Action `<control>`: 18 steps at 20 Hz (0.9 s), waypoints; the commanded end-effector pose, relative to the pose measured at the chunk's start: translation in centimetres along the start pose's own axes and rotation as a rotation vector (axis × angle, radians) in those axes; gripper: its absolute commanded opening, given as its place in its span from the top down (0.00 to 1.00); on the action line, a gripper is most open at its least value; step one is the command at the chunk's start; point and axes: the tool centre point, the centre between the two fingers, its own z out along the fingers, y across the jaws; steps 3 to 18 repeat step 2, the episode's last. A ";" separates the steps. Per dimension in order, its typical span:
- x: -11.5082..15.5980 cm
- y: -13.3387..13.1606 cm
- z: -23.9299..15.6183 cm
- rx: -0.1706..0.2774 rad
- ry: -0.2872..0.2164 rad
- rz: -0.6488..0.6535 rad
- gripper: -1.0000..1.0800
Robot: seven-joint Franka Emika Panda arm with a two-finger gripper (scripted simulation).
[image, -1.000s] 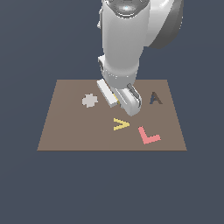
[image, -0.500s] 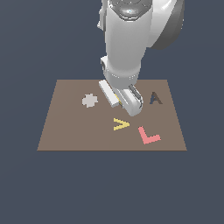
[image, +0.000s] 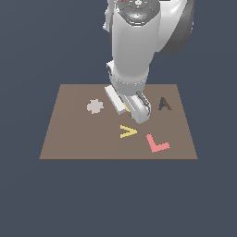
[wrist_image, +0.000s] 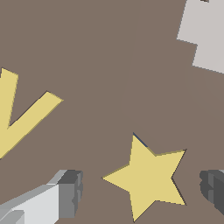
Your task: Insert a designated object into the corresponding slot on a board.
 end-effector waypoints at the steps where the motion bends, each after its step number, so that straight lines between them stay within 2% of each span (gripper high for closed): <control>1: 0.0 0.0 0.0 0.000 0.000 0.000 0.04; 18: 0.0 0.0 0.0 0.000 0.000 0.000 0.04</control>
